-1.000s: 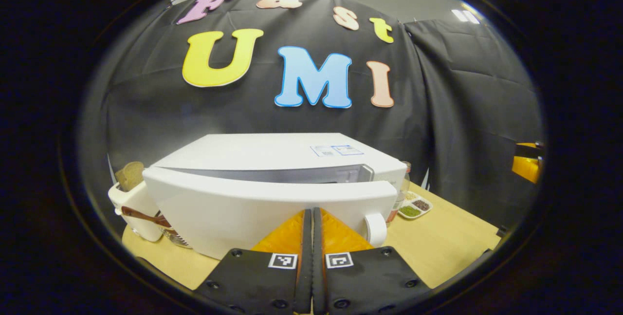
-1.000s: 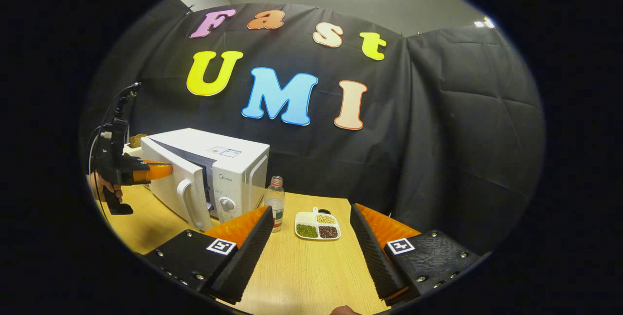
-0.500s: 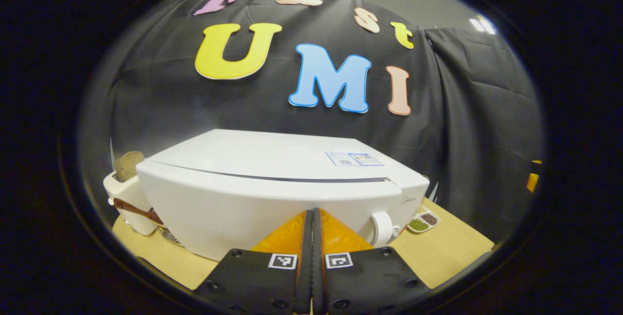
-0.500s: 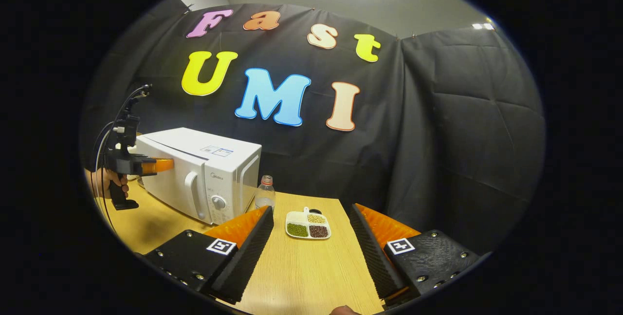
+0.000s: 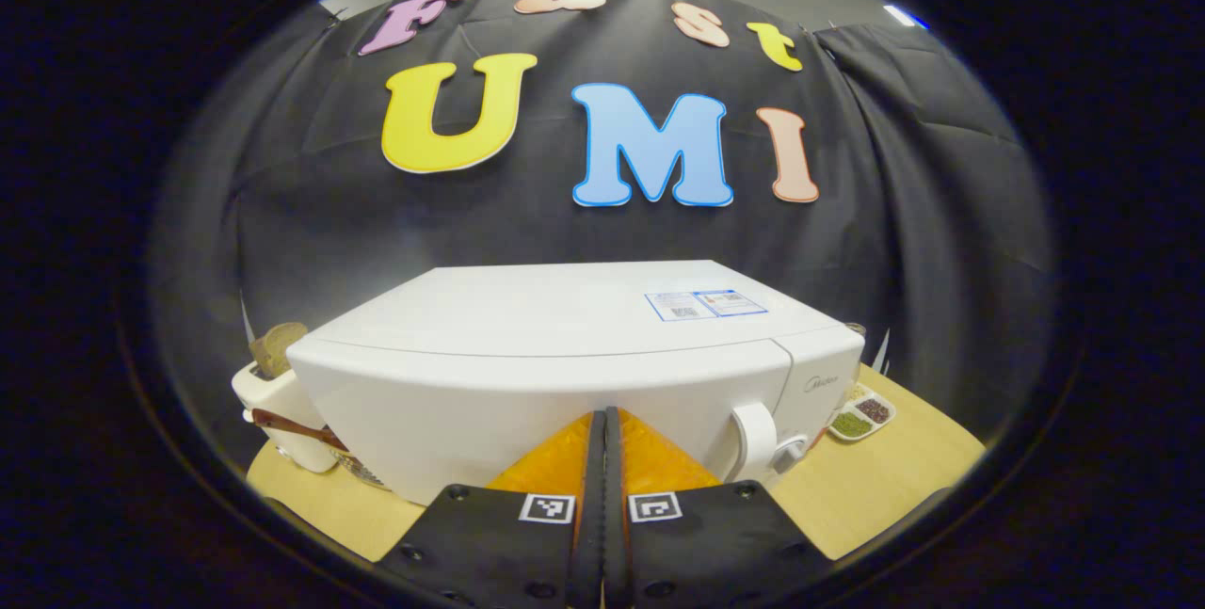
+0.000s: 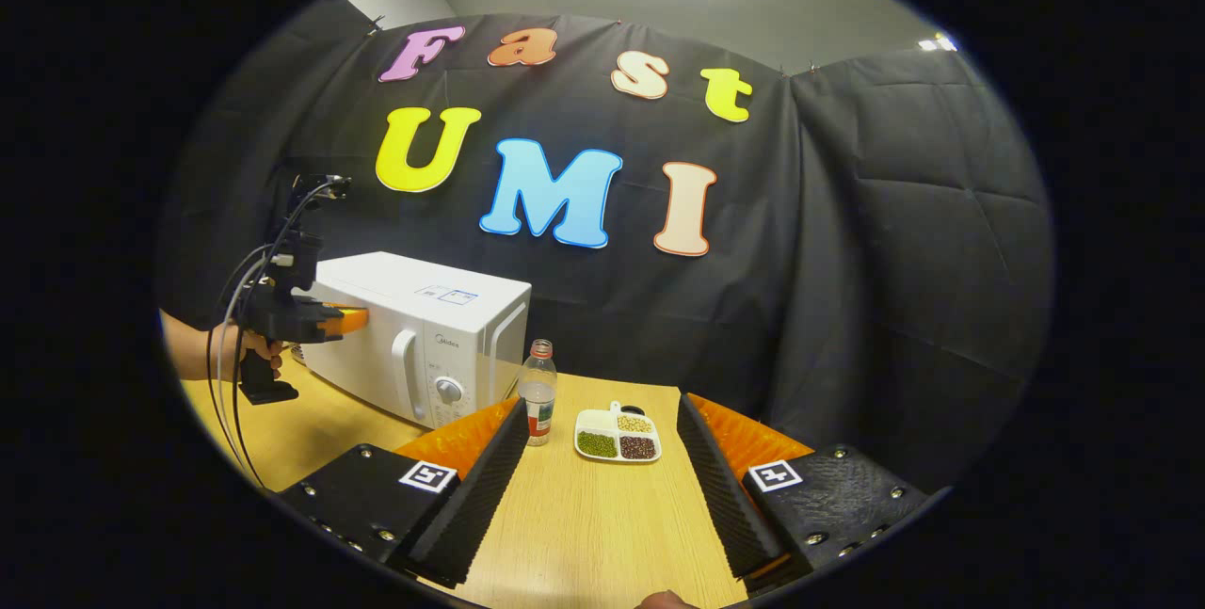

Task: Open the microwave oven with the left hand, put the food in, and close the microwave oven.

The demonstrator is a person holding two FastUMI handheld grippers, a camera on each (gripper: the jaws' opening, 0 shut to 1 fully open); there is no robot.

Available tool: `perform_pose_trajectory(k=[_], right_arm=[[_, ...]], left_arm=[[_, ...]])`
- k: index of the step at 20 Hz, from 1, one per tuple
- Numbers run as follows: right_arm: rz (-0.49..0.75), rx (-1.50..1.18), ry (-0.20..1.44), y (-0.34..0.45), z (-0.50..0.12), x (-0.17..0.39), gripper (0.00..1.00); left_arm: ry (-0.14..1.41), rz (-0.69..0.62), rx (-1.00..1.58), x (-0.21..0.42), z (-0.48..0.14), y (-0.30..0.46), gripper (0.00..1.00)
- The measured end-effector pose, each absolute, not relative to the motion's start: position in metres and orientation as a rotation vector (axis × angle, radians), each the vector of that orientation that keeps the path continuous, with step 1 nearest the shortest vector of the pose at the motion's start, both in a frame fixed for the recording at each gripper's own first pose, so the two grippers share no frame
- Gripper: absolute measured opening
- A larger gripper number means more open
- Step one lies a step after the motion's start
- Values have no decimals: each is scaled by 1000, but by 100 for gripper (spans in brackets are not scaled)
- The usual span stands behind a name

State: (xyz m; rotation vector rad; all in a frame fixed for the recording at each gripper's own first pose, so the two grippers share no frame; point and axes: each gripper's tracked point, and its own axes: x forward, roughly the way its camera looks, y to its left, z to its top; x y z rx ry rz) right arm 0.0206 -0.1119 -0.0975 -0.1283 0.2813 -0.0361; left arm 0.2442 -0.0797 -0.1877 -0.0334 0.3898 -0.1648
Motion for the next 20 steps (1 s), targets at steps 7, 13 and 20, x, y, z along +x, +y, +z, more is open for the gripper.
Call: perform_pose_trajectory(k=[7,13,20], right_arm=[[28,-55,253,-99,-97,1,97],[49,-20,193,-85,-74,-10,97],[33,-3,138,-59,-49,-26,97]], left_arm=[[262,-152,-23,182,-114,-81,7],[163,-86,-43,97,-53,-46,7],[104,-55,-30,6,-14,-1,8]])
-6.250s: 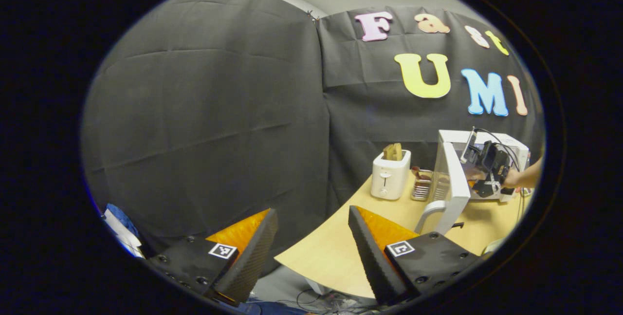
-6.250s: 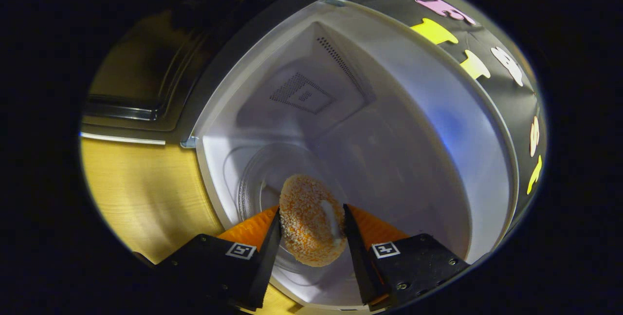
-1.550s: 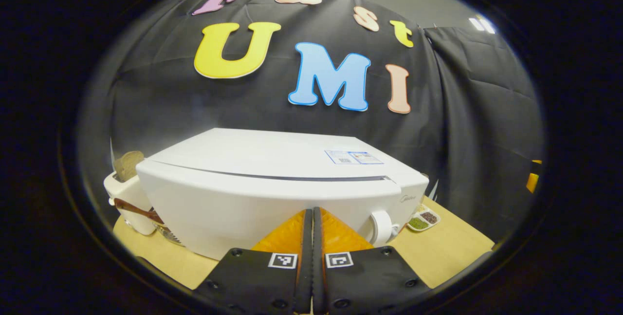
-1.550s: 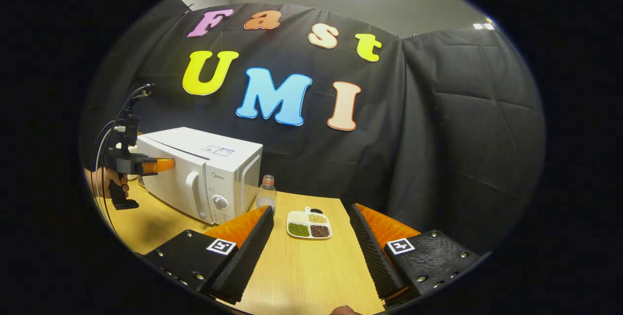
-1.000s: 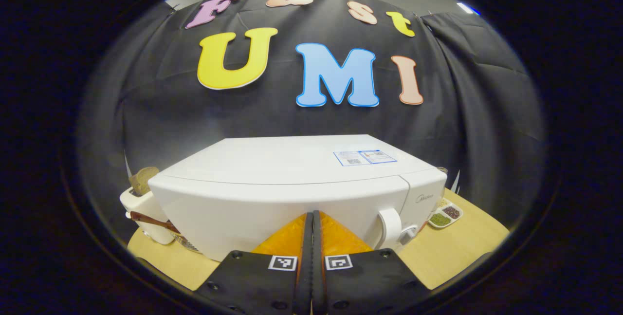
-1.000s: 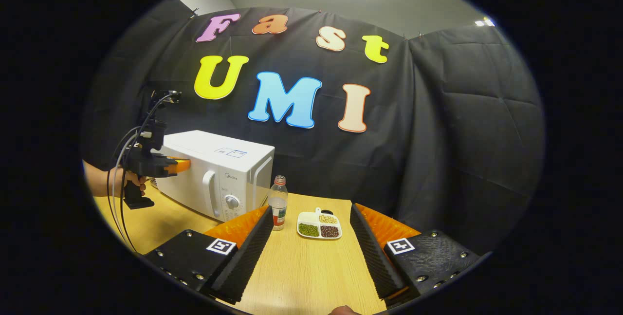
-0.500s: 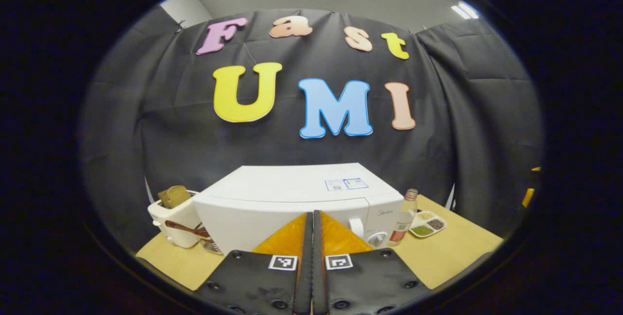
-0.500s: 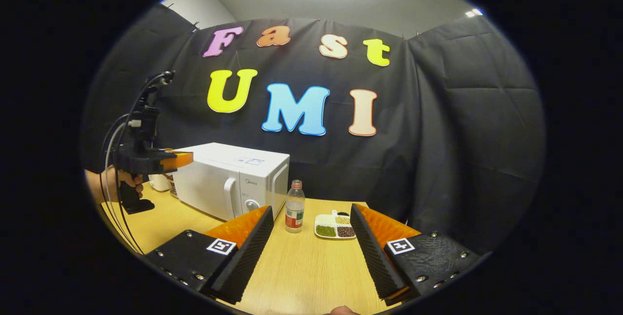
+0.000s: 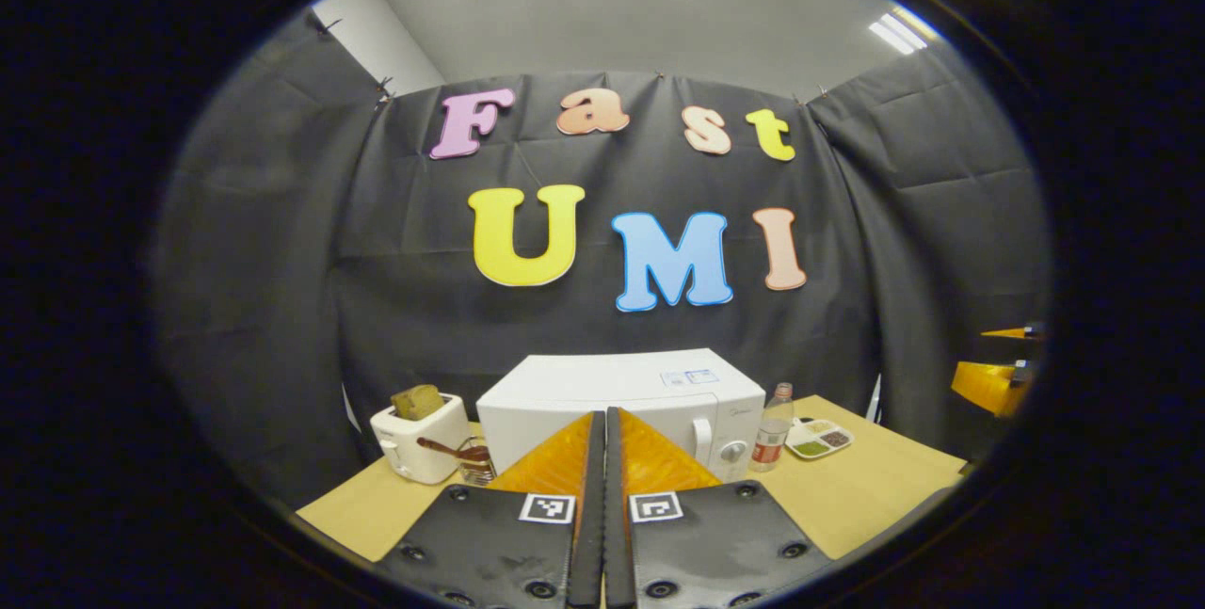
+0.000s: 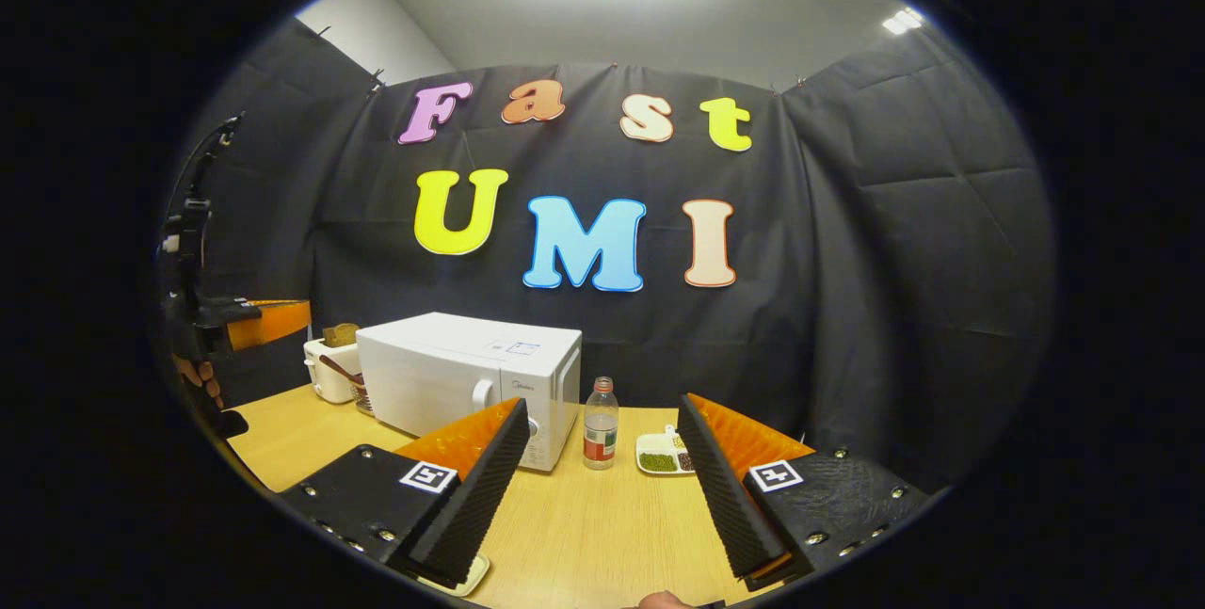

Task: Open the microwave oven with the left hand, put the food in, and close the microwave oven.

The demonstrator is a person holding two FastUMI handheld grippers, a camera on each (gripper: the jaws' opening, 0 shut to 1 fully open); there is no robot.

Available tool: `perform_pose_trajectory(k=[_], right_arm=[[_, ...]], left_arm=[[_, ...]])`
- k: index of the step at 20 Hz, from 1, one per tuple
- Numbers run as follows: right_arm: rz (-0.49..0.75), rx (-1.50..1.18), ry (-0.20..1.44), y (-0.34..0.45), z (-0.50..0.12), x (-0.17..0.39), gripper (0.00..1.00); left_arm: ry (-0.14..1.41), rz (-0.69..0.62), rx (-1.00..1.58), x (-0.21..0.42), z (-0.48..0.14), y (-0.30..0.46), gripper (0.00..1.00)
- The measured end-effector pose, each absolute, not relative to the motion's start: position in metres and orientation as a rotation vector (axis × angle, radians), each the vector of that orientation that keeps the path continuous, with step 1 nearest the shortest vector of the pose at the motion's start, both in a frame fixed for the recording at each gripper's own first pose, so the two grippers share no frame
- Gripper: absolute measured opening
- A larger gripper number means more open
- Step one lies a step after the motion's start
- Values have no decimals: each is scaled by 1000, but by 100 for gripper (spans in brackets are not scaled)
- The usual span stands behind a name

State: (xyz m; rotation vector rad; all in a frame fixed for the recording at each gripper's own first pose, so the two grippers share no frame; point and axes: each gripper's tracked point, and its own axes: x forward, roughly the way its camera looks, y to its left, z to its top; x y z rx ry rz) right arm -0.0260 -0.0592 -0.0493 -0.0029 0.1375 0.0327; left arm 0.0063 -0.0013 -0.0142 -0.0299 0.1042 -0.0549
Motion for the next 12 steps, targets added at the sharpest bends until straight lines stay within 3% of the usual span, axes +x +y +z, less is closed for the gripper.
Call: perform_pose_trajectory(k=[3,6,12], right_arm=[[29,-1,108,-43,-37,-40,97],[26,-5,78,-31,-24,-46,97],[26,-2,50,-18,-13,-51,97]], left_arm=[[104,-53,-50,-23,-13,15,10],[89,-27,-46,-43,-12,33,96],[57,35,-53,-61,-6,60,98]])
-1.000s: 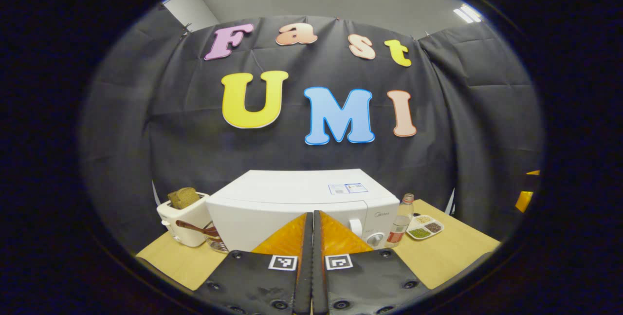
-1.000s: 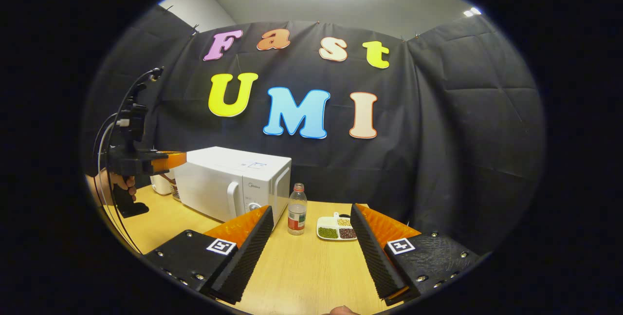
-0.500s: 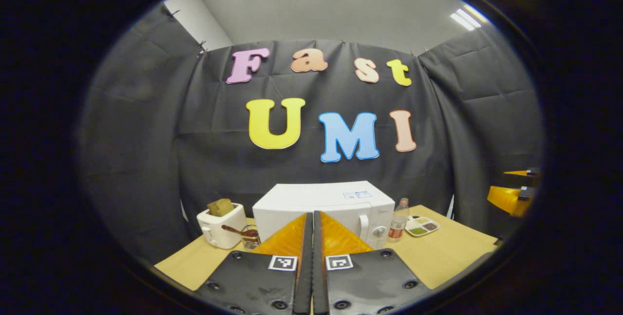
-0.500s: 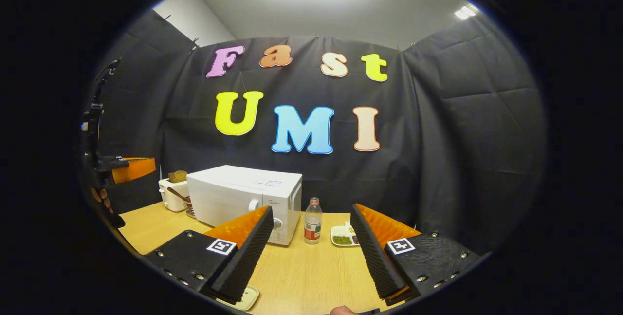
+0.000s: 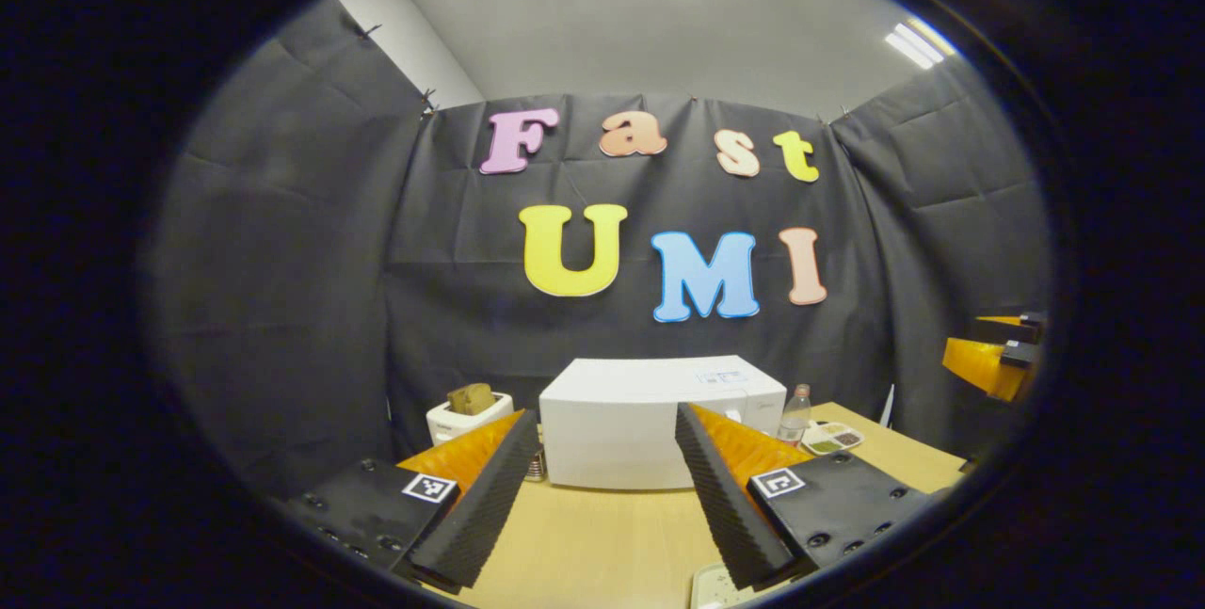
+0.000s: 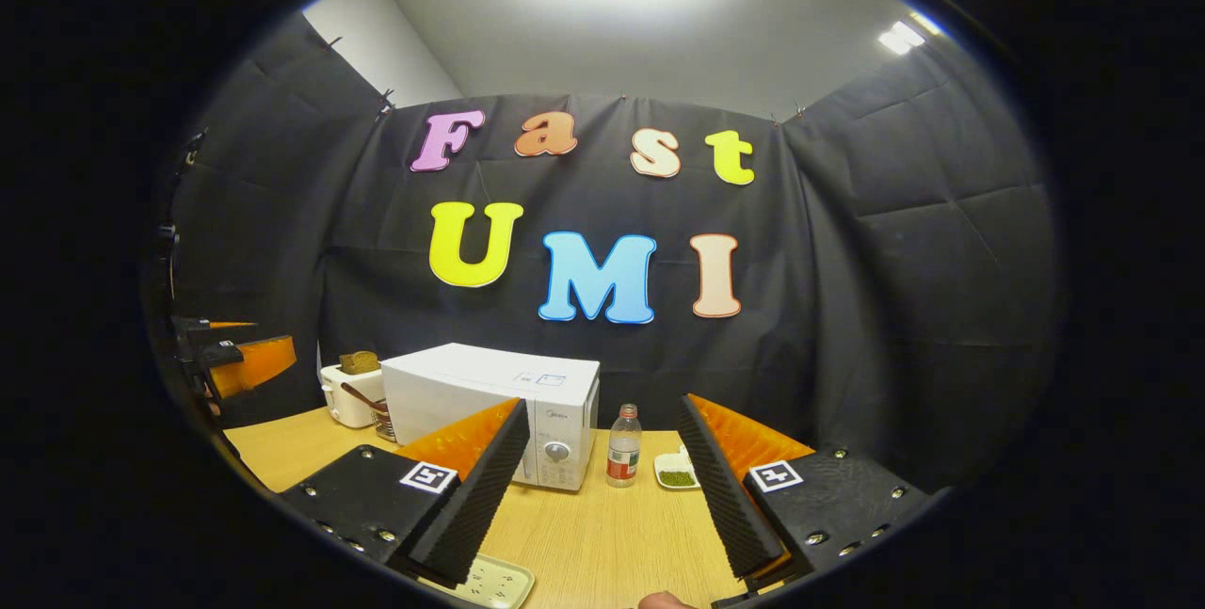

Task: Open the microwave oven with the left hand, put the food in, and close the microwave oven.

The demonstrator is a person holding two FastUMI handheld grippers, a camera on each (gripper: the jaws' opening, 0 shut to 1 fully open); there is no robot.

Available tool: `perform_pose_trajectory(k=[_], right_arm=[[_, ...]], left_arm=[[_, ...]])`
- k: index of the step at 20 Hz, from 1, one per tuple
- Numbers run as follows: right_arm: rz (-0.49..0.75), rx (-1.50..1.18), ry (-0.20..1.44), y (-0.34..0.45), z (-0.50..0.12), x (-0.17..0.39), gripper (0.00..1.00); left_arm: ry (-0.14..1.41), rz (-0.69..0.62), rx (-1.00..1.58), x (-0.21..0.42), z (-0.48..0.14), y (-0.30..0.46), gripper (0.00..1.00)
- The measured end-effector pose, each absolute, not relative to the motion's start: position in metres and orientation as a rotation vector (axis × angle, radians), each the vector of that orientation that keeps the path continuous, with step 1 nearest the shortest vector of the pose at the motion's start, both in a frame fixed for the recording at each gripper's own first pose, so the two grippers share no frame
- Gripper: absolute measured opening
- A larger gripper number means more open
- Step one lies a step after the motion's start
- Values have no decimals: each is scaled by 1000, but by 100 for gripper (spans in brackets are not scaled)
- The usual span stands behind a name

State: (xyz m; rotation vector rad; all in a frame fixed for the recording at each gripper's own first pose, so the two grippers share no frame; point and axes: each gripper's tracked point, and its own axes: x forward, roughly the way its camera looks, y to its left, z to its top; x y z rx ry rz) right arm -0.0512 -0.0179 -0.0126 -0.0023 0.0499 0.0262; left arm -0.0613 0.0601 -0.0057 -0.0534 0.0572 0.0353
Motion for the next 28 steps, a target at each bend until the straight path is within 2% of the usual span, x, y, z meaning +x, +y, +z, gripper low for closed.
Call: perform_pose_trajectory(k=[16,28], right_arm=[[-10,-8,23,-20,0,-62,97],[33,7,-3,-7,10,-65,97]], left_arm=[[-17,14,-6,-78,19,65,99],[-18,54,-20,-92,24,79,99]])
